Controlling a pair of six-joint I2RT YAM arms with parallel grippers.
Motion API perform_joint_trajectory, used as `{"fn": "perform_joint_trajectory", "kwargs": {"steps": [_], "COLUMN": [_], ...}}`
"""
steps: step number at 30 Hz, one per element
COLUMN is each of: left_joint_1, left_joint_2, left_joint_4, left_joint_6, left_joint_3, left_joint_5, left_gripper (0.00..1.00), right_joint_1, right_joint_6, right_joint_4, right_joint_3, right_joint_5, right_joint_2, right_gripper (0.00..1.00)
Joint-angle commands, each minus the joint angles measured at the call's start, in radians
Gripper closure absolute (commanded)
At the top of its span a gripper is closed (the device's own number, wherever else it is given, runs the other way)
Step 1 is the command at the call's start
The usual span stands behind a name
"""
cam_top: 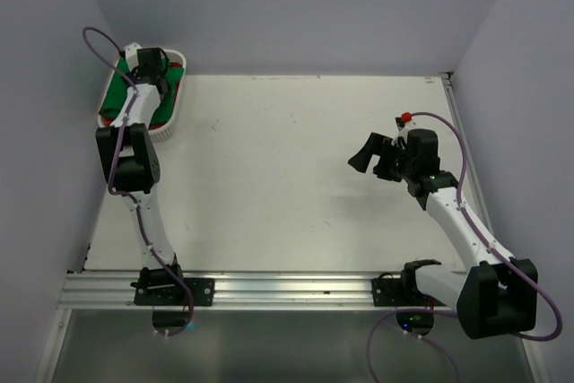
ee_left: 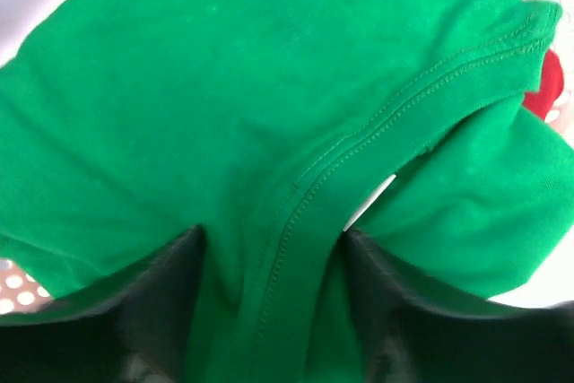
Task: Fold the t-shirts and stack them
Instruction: Grab crumpled tshirt from bin with the left arm
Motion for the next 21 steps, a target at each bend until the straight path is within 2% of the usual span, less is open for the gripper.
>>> {"fn": "perform_joint_trajectory", "kwargs": {"steps": [1, 4, 6, 13, 18, 21], "left_joint_1": [0.012, 0.012, 0.012, -0.017, -0.11, -0.182], "left_joint_2": [-0.012, -0.044, -0.067, -0.219, -0.323, -0.358], "left_joint_4": [0.004, 0.01, 0.008, 0.001, 0.008, -0.013], "left_joint_6": [0.02, 0.014, -0.001, -0.026, 0.008, 0.033], "left_joint_3": [-0.019, -0.036, -0.045, -0.048, -0.015, 0.048], "left_joint_5": [0.047, 0.035, 0.023, -0.019, -0.099, -0.088], "left_gripper": [0.57, 0.84, 0.9, 0.94, 0.94, 0.93], "right_joint_1": [0.005, 0.003, 0.003, 0.003, 0.003, 0.005], "right_joint_6": [-0.012, -0.01, -0.012, -0.009, -0.007, -0.009], "right_joint_4": [0.011, 0.019, 0.02, 0.037, 0.04, 0.043], "right_joint_3": [0.0, -0.004, -0.006, -0.009, -0.007, -0.009], "right_joint_5": [0.015, 0.017, 0.014, 0.005, 0.002, 0.0], "right_joint_2": [-0.022, -0.019, -0.015, 0.001, 0.005, 0.008], "right_gripper": [0.01, 0.01, 0.01, 0.01, 0.01, 0.01]}}
